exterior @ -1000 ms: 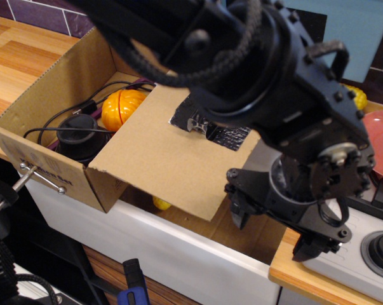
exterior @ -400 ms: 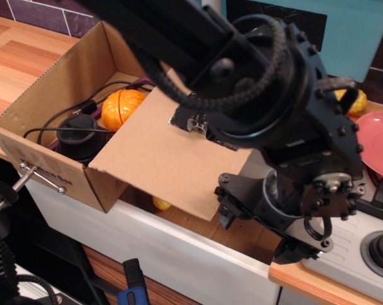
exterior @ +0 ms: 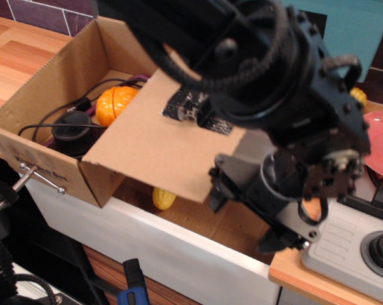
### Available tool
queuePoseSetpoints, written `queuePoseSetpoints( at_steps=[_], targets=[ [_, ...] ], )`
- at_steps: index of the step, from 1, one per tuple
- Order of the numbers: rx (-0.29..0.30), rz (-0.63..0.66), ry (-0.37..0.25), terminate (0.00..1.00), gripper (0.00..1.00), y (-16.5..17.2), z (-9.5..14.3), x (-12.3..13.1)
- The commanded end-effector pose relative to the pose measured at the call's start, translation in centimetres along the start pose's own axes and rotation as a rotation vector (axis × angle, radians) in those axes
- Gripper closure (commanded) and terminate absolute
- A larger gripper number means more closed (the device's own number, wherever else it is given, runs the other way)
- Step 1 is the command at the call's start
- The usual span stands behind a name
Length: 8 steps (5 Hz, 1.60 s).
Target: Close brown1fbox flap
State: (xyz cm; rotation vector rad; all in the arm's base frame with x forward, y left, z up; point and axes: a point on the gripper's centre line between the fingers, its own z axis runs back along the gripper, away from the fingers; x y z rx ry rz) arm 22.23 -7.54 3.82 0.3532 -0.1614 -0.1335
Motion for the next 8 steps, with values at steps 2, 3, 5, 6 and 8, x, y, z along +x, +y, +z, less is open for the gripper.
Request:
queuePoseSetpoints(
  at_steps=[2,3,5,6,8],
  targets=[
    [0.172,-0.068,0.039,0.00,0.00,3.7,5.4,2.0],
    [0.208,-0.130,0.066,0.00,0.00,6.2,6.7,1.7],
    [0.252,-0.267,0.082,0.00,0.00,11.8,7.8,-0.5],
    [0.237,-0.344,0.083,0.00,0.00,14.9,7.7,-1.3],
    [0.141,-0.474,-0.018,0.00,0.00,20.9,4.5,-3.0]
  ],
)
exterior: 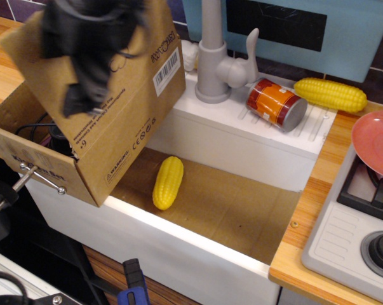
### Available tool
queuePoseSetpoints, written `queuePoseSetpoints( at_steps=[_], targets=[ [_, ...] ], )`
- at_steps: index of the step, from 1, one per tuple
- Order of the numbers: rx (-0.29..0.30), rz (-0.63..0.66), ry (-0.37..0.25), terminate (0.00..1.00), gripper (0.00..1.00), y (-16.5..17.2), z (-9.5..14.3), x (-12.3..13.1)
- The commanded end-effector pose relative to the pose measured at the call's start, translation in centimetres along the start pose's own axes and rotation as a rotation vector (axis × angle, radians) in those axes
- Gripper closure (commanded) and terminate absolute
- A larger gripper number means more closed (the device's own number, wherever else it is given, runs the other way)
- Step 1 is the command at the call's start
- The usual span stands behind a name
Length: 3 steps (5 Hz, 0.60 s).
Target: Close brown1fbox flap
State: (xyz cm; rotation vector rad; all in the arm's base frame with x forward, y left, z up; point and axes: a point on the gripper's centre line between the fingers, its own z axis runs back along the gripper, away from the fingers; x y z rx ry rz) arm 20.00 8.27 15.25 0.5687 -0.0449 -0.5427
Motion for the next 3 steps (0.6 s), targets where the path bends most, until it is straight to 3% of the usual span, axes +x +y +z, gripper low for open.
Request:
queuePoseSetpoints(
  at_steps=[1,2,3],
  targets=[
    [-0.101,-0.068,-0.133,0.00,0.00,3.0,-4.3,-1.5],
    [-0.147,-0.091,-0.174,0.00,0.00,3.7,-6.3,-2.3],
    [-0.166,-0.102,-0.185,1.00,0.00,3.1,-7.8,-3.0]
  ],
)
